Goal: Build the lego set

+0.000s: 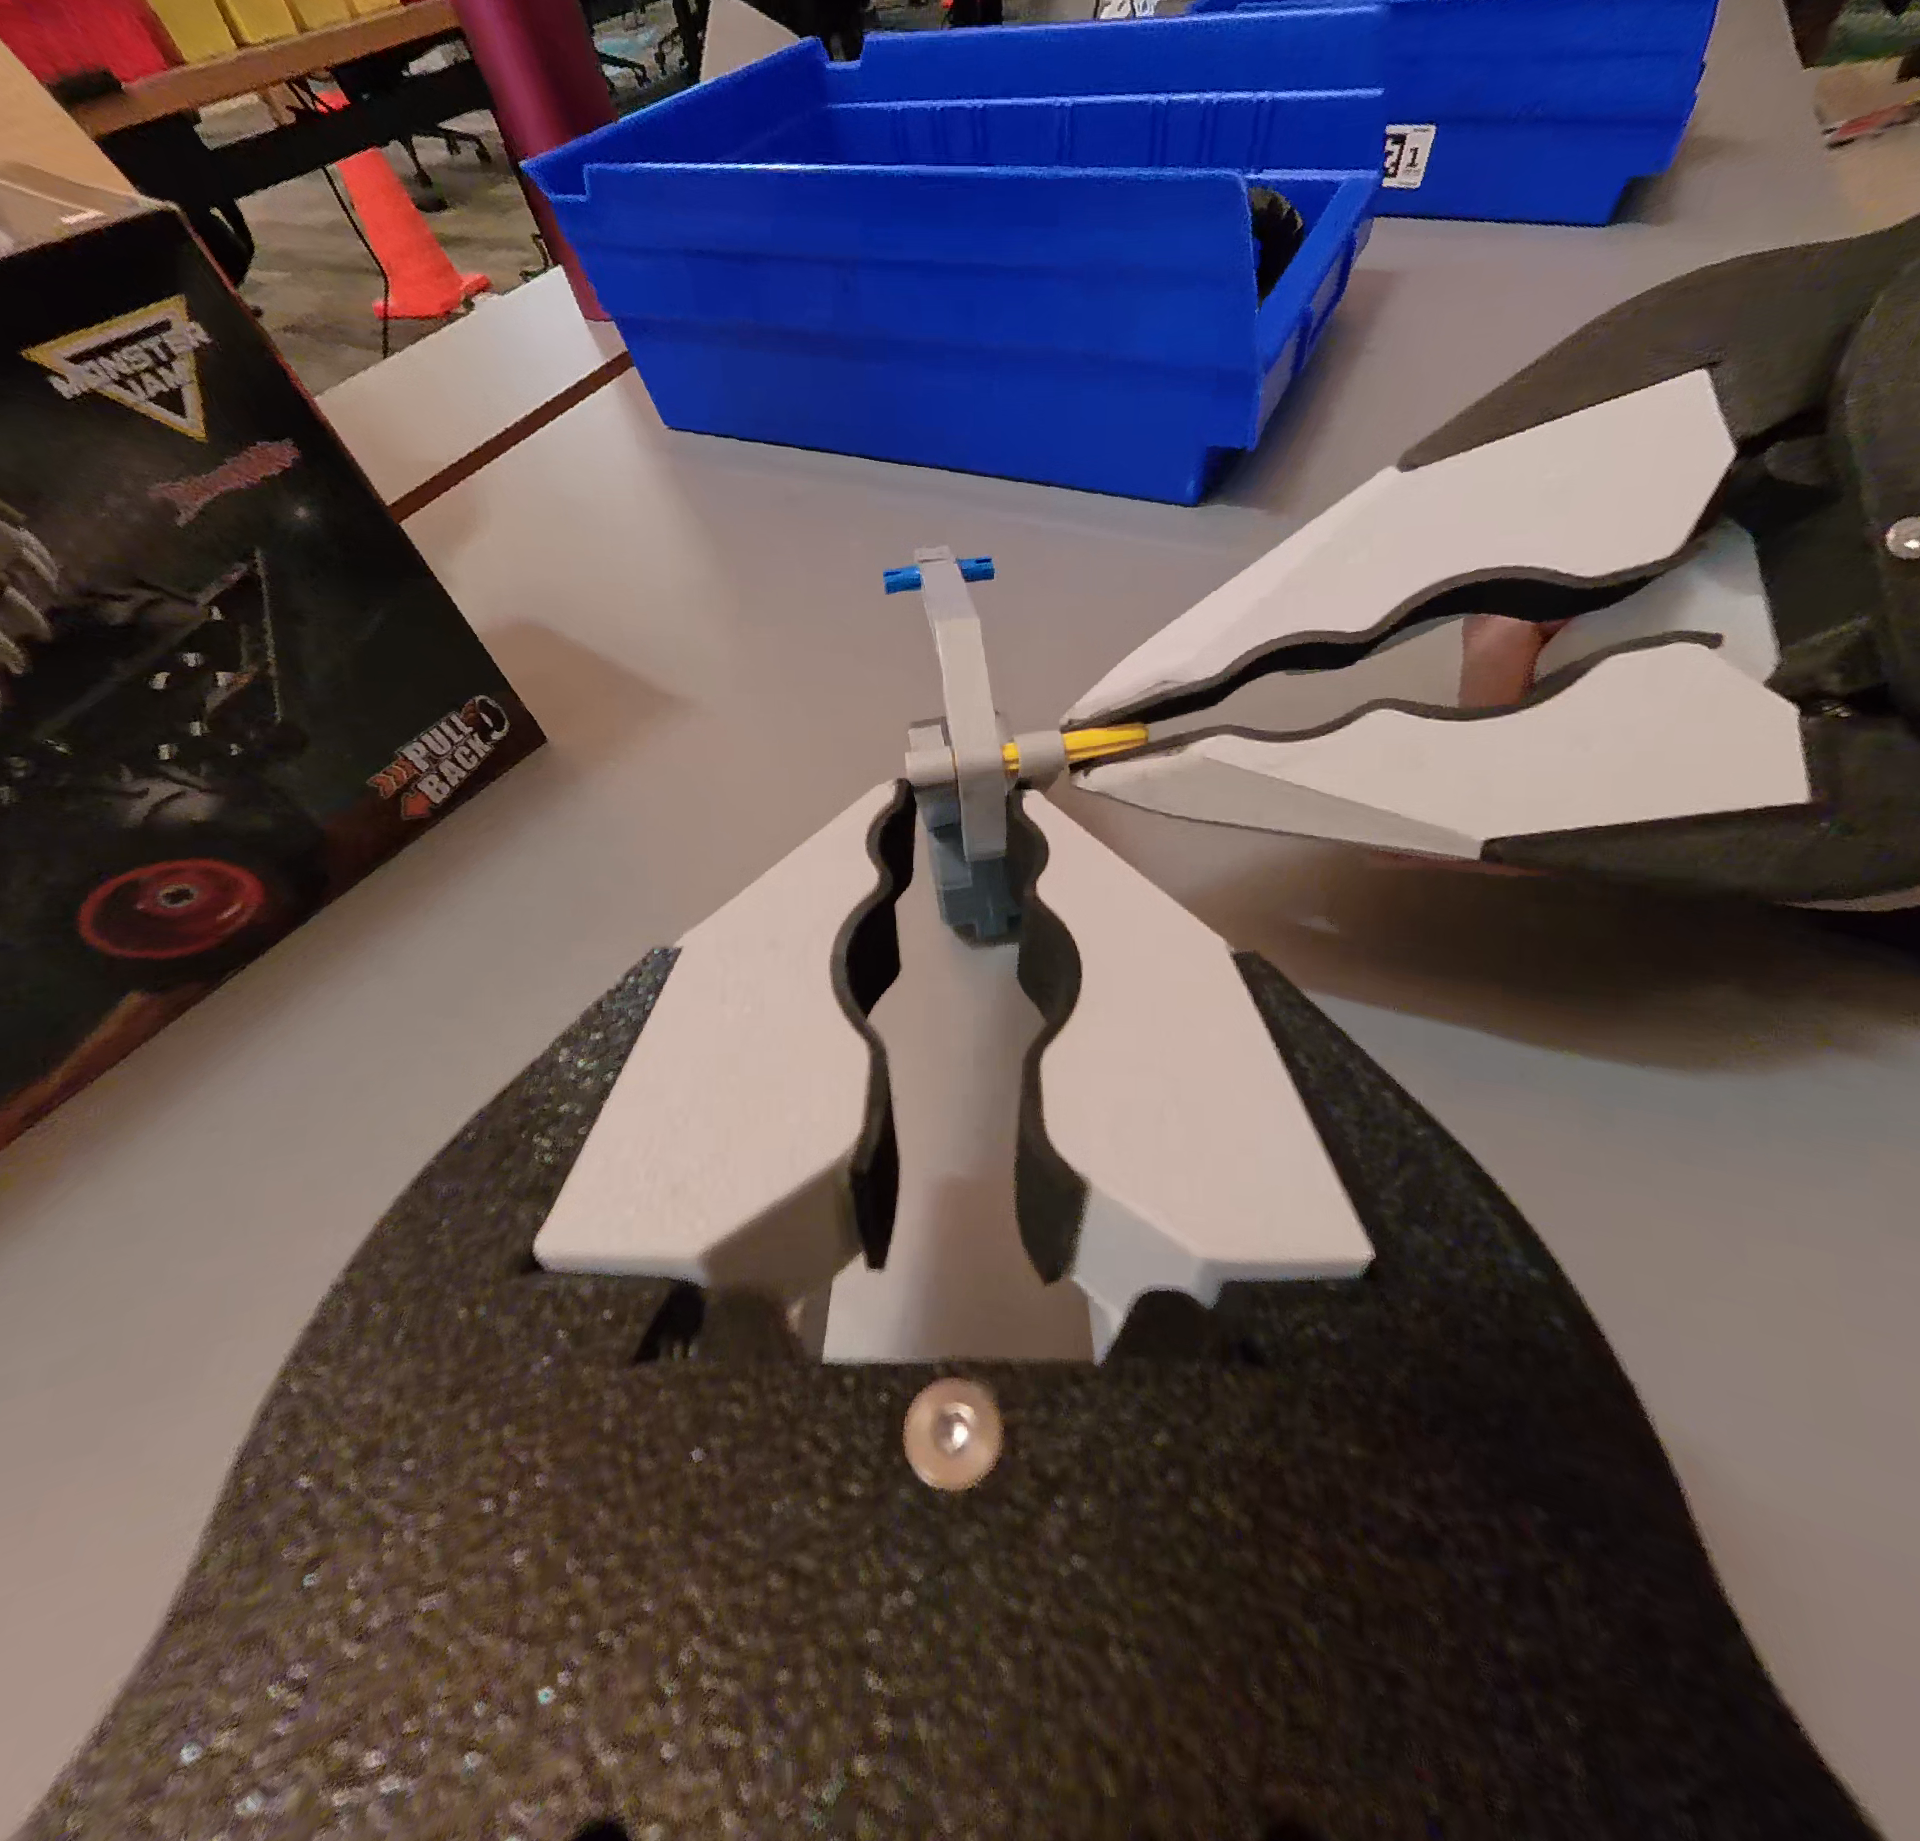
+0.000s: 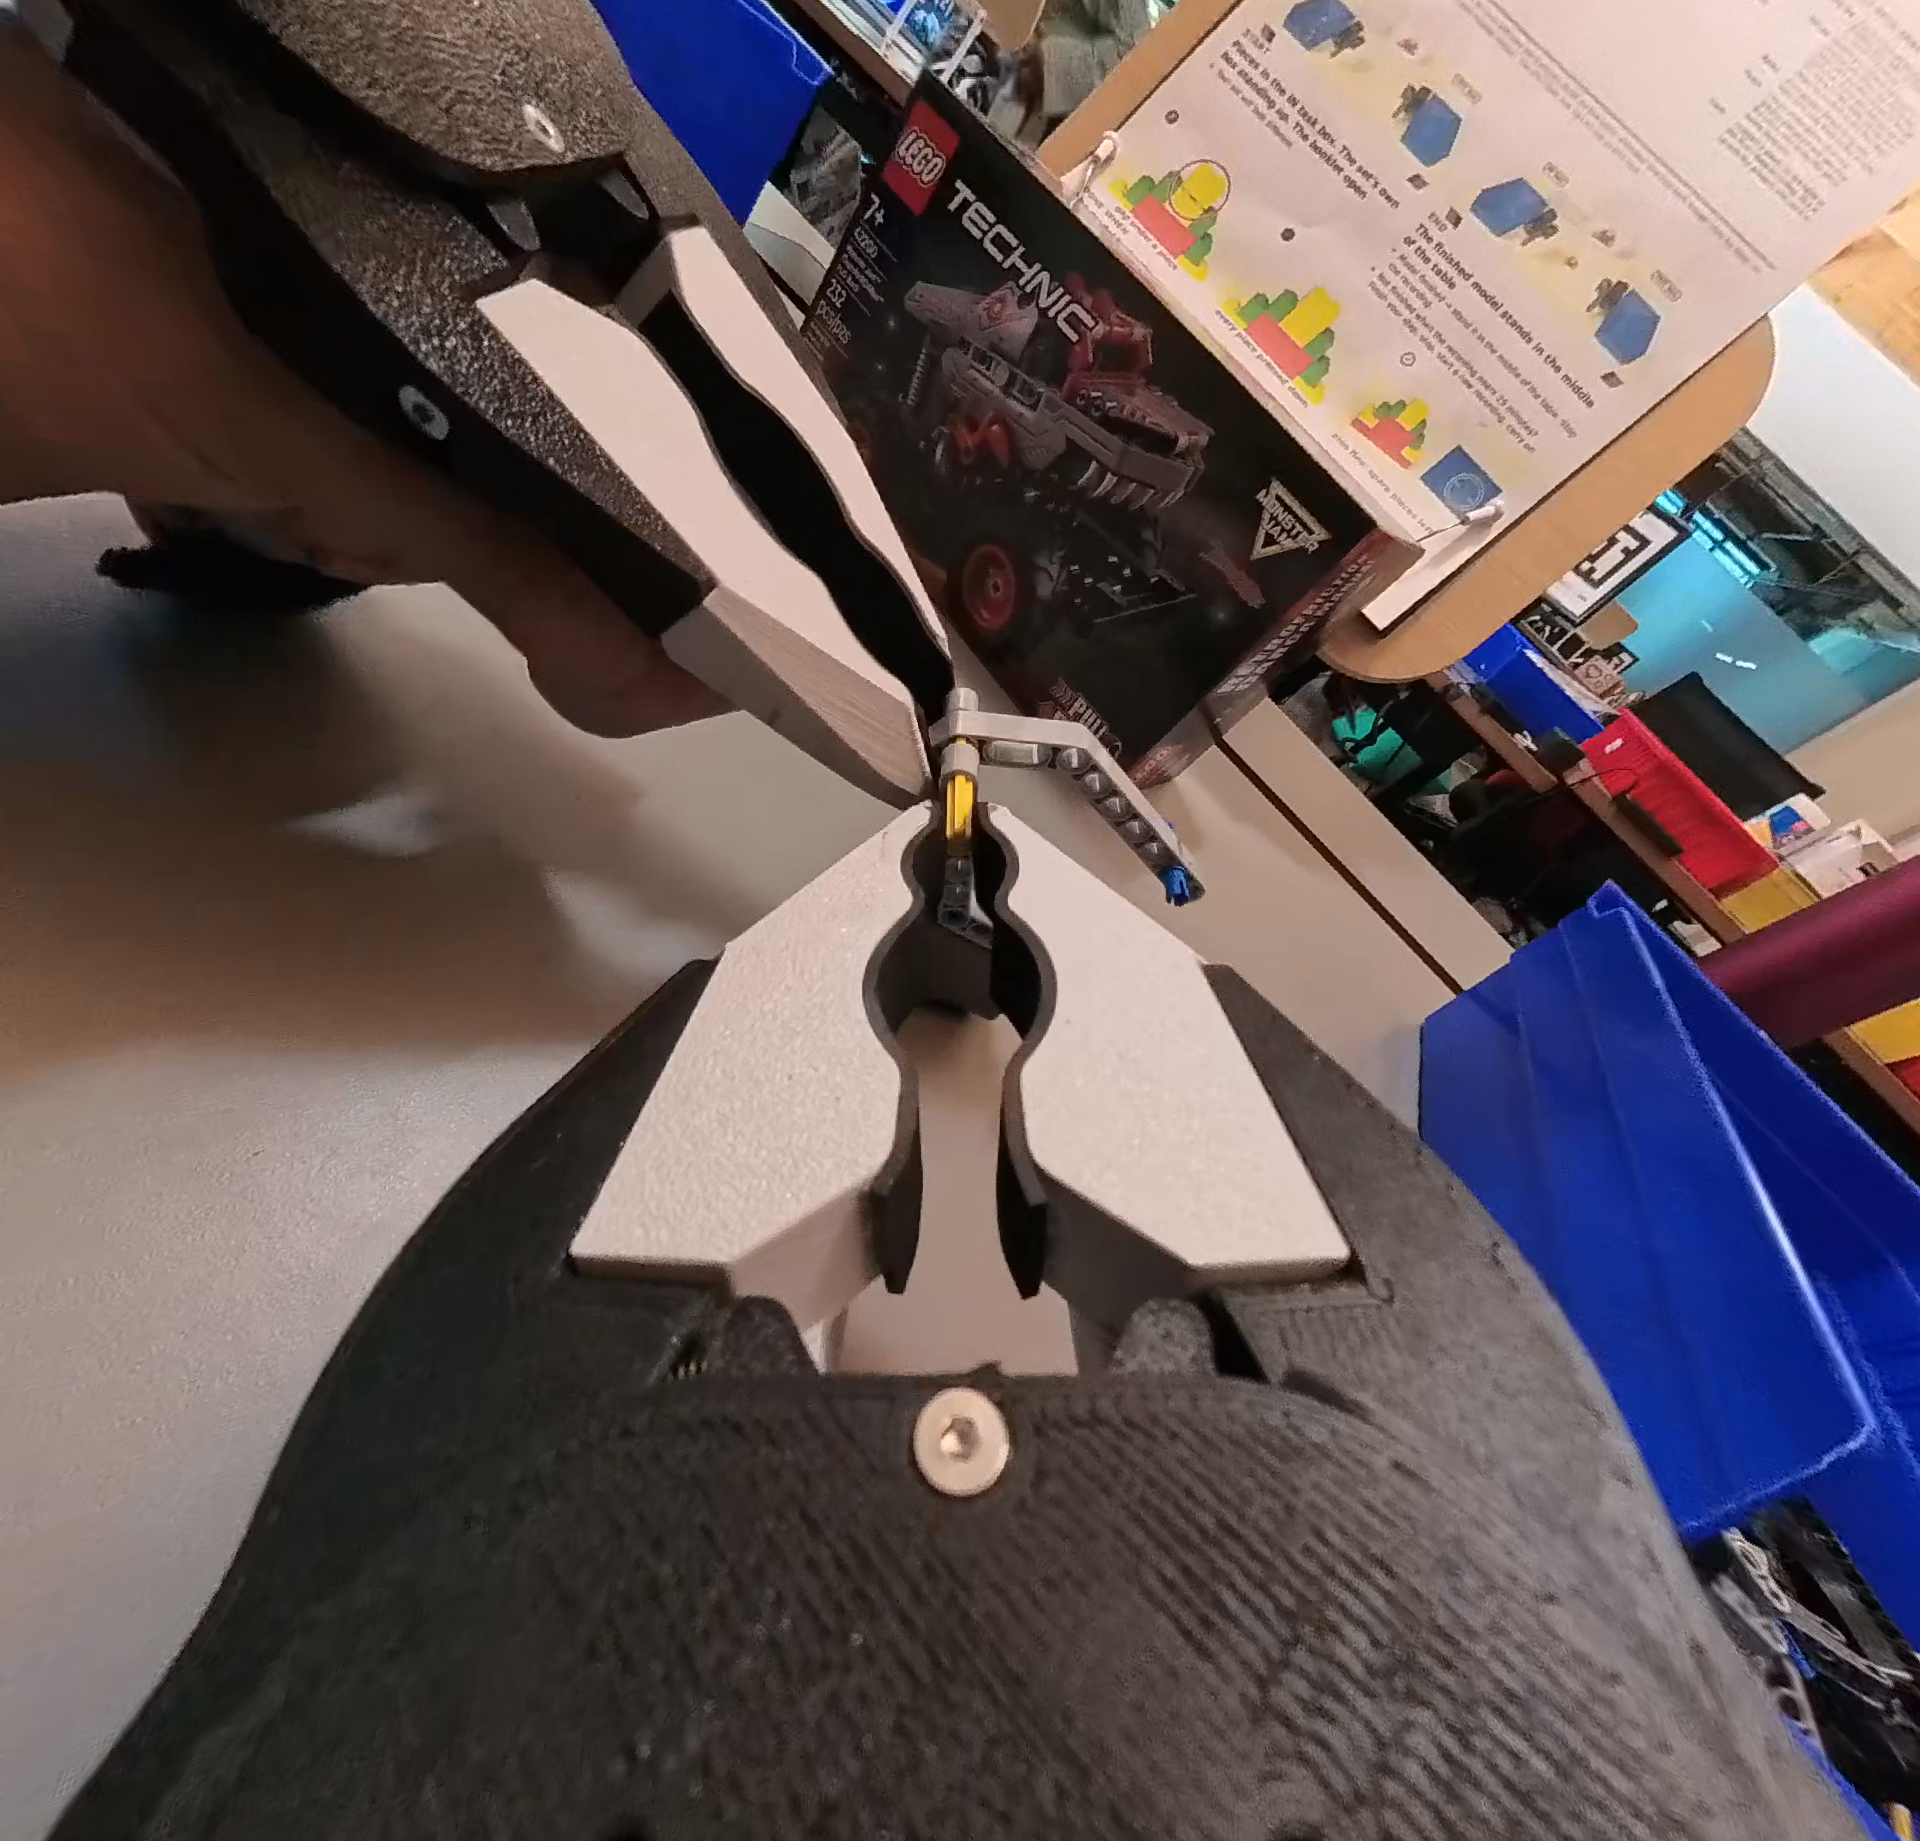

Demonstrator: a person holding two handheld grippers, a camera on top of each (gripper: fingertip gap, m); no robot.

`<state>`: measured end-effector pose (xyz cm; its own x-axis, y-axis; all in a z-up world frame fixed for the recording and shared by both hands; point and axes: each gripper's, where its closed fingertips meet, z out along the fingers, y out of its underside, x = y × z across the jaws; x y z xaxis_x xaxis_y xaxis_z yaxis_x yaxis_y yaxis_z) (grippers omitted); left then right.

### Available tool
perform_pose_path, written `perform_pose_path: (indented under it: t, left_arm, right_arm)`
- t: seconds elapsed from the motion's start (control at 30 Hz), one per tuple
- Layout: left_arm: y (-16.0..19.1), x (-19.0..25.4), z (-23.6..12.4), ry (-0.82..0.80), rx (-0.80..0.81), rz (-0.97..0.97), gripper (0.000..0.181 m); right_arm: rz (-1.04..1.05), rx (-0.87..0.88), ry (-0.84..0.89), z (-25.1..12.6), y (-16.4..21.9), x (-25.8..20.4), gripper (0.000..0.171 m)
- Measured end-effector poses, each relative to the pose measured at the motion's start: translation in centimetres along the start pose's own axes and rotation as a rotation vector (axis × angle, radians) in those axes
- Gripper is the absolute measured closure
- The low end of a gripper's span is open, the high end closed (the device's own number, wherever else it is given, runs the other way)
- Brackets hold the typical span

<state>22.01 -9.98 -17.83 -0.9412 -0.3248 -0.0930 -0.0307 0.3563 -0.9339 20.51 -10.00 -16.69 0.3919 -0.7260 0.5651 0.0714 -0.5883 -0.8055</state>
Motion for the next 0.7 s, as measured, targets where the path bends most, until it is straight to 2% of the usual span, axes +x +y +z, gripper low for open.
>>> perform_pose_path:
  t: [0.7]
  left_arm:
    - [-0.15,0.33,-0.14,0.056,0.013,-0.07,0.167]
  right_arm:
    - [-0.06,0.076,0.008,-0.34,-0.86,0.02,0.168]
